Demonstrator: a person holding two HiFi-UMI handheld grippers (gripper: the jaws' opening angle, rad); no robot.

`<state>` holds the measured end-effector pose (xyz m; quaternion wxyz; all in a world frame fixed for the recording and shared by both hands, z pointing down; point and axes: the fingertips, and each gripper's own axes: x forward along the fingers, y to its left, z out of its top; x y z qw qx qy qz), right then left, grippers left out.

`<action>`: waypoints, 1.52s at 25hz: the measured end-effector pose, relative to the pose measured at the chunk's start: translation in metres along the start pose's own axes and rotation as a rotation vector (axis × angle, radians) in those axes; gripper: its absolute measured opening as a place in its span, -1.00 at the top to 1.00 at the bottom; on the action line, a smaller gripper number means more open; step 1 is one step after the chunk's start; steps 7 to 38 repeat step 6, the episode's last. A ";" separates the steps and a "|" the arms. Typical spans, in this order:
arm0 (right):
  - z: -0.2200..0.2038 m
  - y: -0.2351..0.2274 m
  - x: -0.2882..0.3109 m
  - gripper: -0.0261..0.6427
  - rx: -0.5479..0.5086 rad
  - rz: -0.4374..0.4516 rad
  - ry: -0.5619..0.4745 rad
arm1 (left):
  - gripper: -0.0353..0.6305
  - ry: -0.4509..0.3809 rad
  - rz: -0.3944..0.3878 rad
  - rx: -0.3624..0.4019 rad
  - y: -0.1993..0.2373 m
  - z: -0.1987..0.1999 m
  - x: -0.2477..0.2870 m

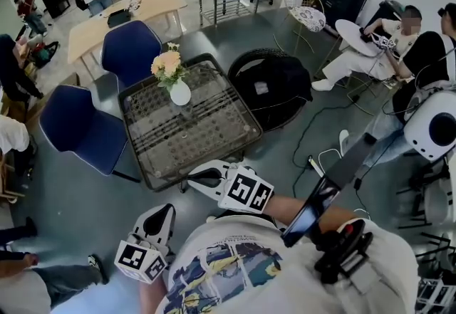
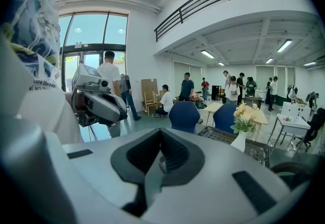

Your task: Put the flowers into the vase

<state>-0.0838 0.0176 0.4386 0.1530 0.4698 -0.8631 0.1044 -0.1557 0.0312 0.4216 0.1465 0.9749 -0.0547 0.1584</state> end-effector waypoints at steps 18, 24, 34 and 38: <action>-0.002 0.000 0.002 0.89 0.000 0.001 0.007 | 0.87 0.003 0.021 0.008 0.004 -0.001 -0.003; -0.002 0.000 0.002 0.89 0.000 0.001 0.007 | 0.87 0.003 0.021 0.008 0.004 -0.001 -0.003; -0.002 0.000 0.002 0.89 0.000 0.001 0.007 | 0.87 0.003 0.021 0.008 0.004 -0.001 -0.003; -0.002 0.000 0.002 0.89 0.000 0.001 0.007 | 0.87 0.003 0.021 0.008 0.004 -0.001 -0.003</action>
